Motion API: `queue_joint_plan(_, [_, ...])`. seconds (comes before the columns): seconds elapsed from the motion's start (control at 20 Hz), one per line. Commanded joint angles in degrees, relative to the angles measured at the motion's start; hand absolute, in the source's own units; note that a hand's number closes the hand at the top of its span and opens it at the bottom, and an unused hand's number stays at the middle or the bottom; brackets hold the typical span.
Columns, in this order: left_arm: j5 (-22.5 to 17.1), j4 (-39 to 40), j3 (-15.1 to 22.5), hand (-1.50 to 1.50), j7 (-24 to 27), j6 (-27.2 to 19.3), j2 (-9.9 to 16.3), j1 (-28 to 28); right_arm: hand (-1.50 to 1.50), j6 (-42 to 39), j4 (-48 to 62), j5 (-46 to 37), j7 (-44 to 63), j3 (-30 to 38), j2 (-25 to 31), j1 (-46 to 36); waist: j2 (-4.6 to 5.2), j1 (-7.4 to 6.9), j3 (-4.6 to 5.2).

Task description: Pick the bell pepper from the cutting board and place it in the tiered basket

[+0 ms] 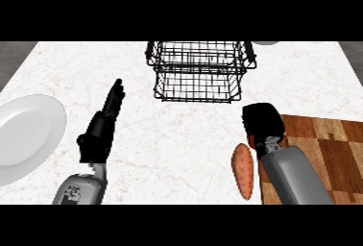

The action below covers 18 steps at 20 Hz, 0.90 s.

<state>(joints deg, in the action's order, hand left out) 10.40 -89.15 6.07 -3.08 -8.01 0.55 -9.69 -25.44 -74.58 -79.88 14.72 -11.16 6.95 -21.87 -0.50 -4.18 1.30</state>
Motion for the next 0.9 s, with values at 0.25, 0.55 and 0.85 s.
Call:
queue_joint_plan(0.25, [-0.4, 2.1, 1.4, 0.0, -0.5, -0.9, -0.5, -2.8, 1.5, -2.9, -3.9, 6.5, 35.1, -15.8, -6.8, -10.0, 0.34, -1.04, -1.21])
queue_joint_plan(0.55, [-0.3, 3.1, 0.3, 0.0, 0.9, -0.1, 0.0, -1.2, 1.5, -3.5, -9.1, 14.3, 53.7, -20.0, -6.9, -23.4, 0.08, -0.96, -1.12])
queue_joint_plan(0.85, [-0.1, 3.4, 0.5, 0.0, 0.3, -1.1, -0.5, -1.8, 1.5, -4.2, -9.5, 21.5, 63.1, -18.9, -6.9, -36.0, -0.02, -0.3, -1.06])
